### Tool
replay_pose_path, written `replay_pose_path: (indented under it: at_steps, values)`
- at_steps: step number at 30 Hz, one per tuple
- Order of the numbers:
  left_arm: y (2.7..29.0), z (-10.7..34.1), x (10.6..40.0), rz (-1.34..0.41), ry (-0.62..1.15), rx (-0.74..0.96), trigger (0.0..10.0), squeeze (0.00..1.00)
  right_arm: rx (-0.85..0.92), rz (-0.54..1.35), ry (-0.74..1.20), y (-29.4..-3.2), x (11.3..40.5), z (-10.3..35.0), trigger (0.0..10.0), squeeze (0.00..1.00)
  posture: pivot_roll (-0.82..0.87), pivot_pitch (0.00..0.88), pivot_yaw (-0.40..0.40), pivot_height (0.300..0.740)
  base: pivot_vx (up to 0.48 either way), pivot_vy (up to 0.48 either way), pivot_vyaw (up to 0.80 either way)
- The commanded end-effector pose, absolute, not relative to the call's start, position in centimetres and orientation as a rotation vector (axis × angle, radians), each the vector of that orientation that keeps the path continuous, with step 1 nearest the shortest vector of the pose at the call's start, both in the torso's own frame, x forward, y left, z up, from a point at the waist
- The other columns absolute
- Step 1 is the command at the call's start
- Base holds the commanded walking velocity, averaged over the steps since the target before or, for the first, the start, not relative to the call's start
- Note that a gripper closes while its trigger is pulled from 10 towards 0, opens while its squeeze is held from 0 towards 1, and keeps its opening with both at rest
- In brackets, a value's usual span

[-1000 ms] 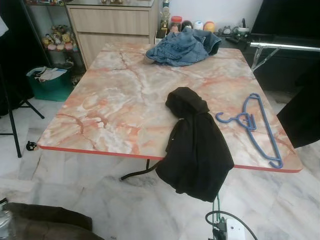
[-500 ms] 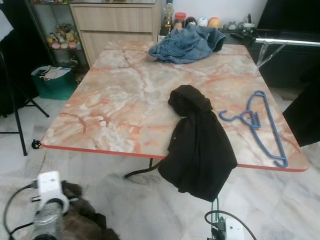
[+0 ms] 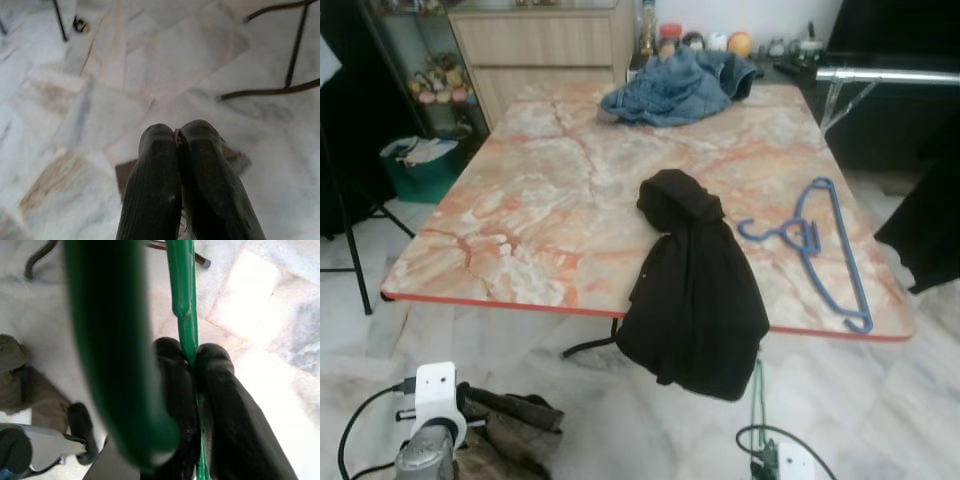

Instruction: Hang hanger

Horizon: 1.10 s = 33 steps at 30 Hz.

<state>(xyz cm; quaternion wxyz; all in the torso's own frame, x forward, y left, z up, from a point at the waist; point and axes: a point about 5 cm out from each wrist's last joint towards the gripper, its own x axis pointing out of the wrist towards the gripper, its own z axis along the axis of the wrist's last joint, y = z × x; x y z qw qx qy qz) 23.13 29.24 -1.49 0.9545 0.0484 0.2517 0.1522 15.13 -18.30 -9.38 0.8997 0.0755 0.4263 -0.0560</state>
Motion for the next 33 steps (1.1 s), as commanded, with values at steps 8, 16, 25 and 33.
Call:
replay_pose_path:
  at_steps: [8, 16, 25, 33]
  values:
    - [30.2, -0.9, 23.3, 0.362, 0.497, 0.125, 10.0, 0.00, 0.157, -0.116, 0.882, -18.2, 14.9, -9.5, 10.0, 0.00, 0.02, 0.041, 0.024, 0.740, 0.000, -0.109, 0.00]
    - [31.4, -0.4, 23.0, 0.428, 0.489, 0.185, 10.0, 0.00, 0.155, -0.113, 0.879, -18.1, 15.0, -9.4, 10.0, 0.00, 0.02, 0.041, 0.023, 0.740, 0.000, 0.000, 0.00]
    - [35.5, 1.8, 22.1, 0.722, 0.390, 0.135, 10.0, 0.00, 0.153, -0.103, 0.875, -18.2, 15.1, -9.4, 10.0, 0.00, 0.02, 0.036, 0.020, 0.740, 0.000, 0.000, 0.00]
    - [37.9, 8.0, 25.1, 0.834, 0.103, 0.147, 10.0, 0.00, 0.147, -0.097, 0.882, -18.2, 15.1, -9.4, 10.0, 0.00, 0.04, 0.037, 0.013, 0.740, 0.000, 0.000, 0.00]
